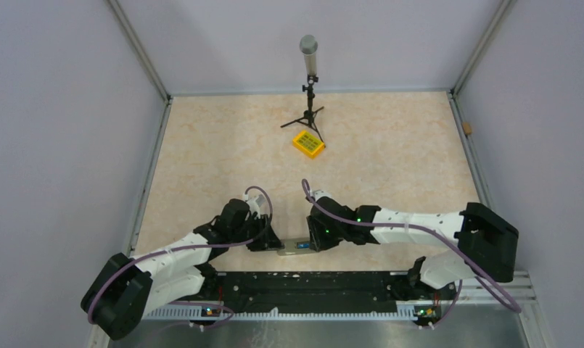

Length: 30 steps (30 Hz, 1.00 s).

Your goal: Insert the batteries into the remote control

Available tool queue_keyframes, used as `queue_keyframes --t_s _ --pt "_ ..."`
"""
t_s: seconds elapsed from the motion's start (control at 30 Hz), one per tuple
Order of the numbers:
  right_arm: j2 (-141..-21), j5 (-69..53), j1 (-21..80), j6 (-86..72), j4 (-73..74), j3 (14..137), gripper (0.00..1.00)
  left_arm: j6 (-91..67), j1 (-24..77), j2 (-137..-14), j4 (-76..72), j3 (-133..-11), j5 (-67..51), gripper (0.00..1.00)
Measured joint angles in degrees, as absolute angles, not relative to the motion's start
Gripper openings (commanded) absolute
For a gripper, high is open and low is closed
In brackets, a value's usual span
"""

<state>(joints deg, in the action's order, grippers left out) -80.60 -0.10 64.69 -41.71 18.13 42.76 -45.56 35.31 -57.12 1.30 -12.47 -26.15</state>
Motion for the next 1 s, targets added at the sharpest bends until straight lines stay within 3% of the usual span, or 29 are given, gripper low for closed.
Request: queue_keyframes --t_s 0.37,1.0 --pt "-77.7 3.3 64.6 -41.6 19.3 43.2 0.29 -45.6 35.4 -57.1 1.3 -12.5 -26.1 0.34" --pt "-82.4 2.2 64.6 -41.8 15.9 43.3 0.21 -45.5 35.4 -56.7 1.6 -12.5 -26.1 0.34"
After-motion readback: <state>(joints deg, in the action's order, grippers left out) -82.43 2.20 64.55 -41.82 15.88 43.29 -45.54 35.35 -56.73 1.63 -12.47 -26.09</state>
